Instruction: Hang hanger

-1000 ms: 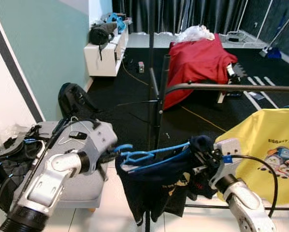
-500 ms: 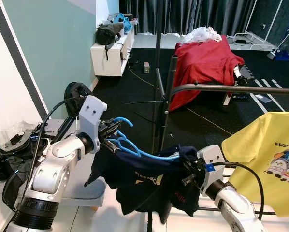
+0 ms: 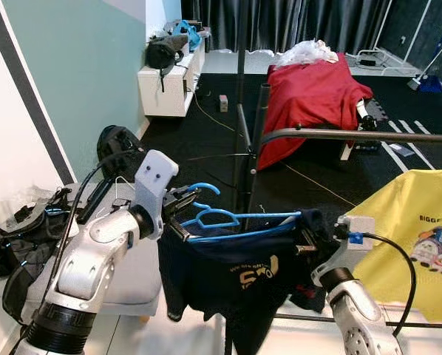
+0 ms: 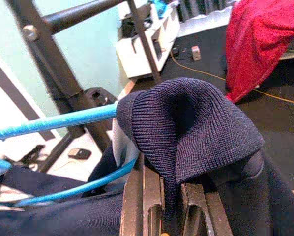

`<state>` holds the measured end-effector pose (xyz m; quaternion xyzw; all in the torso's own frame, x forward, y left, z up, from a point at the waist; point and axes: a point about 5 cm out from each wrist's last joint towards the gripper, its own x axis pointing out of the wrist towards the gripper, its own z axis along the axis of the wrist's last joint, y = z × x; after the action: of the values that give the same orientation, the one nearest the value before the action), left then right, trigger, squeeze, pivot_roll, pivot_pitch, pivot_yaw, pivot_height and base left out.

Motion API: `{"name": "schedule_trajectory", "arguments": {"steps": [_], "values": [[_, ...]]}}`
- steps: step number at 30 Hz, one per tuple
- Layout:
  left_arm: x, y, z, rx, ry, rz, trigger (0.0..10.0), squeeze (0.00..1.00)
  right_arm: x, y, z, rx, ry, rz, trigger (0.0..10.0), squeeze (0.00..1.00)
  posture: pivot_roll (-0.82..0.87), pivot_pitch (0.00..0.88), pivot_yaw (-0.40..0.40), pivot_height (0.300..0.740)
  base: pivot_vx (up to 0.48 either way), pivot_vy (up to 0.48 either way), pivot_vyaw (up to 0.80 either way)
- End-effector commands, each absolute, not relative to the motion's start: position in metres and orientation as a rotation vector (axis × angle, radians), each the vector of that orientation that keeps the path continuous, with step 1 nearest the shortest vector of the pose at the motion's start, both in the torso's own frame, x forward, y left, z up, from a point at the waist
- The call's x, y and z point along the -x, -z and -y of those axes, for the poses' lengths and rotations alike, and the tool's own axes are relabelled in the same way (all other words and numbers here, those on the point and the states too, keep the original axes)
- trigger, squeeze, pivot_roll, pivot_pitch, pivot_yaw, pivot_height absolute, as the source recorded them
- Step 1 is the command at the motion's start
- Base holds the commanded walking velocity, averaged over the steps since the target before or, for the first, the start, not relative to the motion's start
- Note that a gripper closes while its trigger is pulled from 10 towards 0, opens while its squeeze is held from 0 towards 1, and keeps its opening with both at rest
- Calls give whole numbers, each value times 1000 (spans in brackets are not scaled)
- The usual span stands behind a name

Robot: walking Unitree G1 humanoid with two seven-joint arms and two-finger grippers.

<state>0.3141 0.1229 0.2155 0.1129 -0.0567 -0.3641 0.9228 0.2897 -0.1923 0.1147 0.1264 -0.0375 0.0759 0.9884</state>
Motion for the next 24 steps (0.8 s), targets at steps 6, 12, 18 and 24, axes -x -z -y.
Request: {"name": "schedule_trajectory", "arguments": {"steps": [6,12,18,24], "values": [[-300,-225,-118,-270,853,156,0,0,-290,-114,201,-396,-42,64,10000,0,-92,82,18,735,0,0,0],[-298,-226,-116,-245,870,160,0,0,-291,-122,194,-418,-100,97,10000,0,-91,81,19,735,0,0,0],[-299,-228,-112,-224,871,164,0,0,-292,-124,184,-428,-184,103,10000,1000,-90,80,19,735,0,0,0],[-306,-233,-113,-183,788,177,0,0,-285,-103,174,-169,-274,-37,10000,0,-94,69,20,735,0,0,0]]}}
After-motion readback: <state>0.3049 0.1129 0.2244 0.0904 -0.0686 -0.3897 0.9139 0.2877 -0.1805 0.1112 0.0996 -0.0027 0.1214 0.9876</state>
